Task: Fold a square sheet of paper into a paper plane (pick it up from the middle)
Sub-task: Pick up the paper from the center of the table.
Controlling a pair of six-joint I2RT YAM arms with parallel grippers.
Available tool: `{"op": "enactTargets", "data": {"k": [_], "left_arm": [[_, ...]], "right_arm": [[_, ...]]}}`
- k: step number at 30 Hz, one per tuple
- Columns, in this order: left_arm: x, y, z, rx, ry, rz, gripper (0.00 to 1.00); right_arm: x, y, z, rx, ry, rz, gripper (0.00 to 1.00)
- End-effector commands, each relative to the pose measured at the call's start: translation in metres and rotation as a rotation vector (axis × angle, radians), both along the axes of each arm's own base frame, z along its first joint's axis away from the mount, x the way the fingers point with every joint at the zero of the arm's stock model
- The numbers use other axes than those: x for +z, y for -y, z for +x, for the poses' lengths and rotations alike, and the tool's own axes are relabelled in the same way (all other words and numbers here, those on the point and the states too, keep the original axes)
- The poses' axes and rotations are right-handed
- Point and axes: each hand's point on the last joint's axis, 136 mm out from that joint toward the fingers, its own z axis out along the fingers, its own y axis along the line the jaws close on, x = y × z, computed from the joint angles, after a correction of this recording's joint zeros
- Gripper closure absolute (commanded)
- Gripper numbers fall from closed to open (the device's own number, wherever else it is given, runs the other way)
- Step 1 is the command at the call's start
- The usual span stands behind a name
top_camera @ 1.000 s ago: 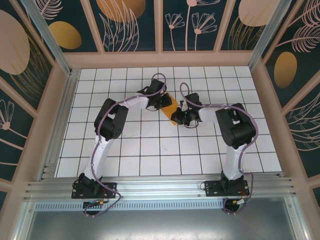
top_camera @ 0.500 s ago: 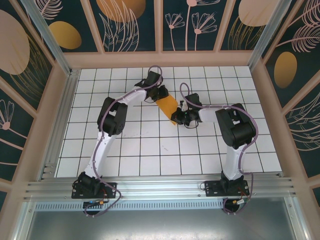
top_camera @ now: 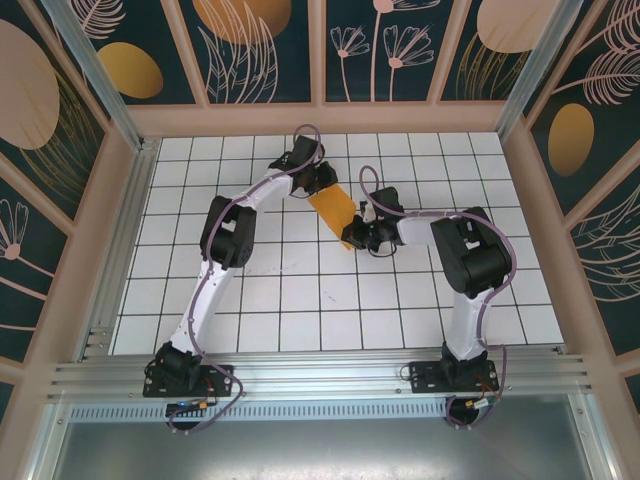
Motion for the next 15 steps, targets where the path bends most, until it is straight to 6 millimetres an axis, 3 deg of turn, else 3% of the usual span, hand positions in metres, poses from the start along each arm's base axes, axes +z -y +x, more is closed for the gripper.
{"op": "enactTargets", "data": {"k": [1,4,7,12,15], "left_arm": [[-0.031,-0.045,0.029,0.122,0.020,0.075,0.81],[-0.024,-0.055,0.036,0.134,0.029,0.075,0.81],[0.011,-0.055,0.042,0.115,0.090,0.061,0.79],[0.089,-0.059,0.035,0.082,0.215,0.055,0.73],[0.120,-0.072,0.020,0.100,0.258,0.074,0.67]], "right_arm": [[-0.097,0.063,-0.115,-0.008,-0.434,-0.344,1.00],[-0.087,0.056,-0.107,0.004,-0.398,-0.312,1.00],[-0.054,0.033,-0.075,0.035,-0.265,-0.209,0.96],[0.054,-0.007,-0.006,0.074,0.058,-0.042,0.77],[0.092,-0.010,0.013,0.069,0.174,-0.030,0.67]]}}
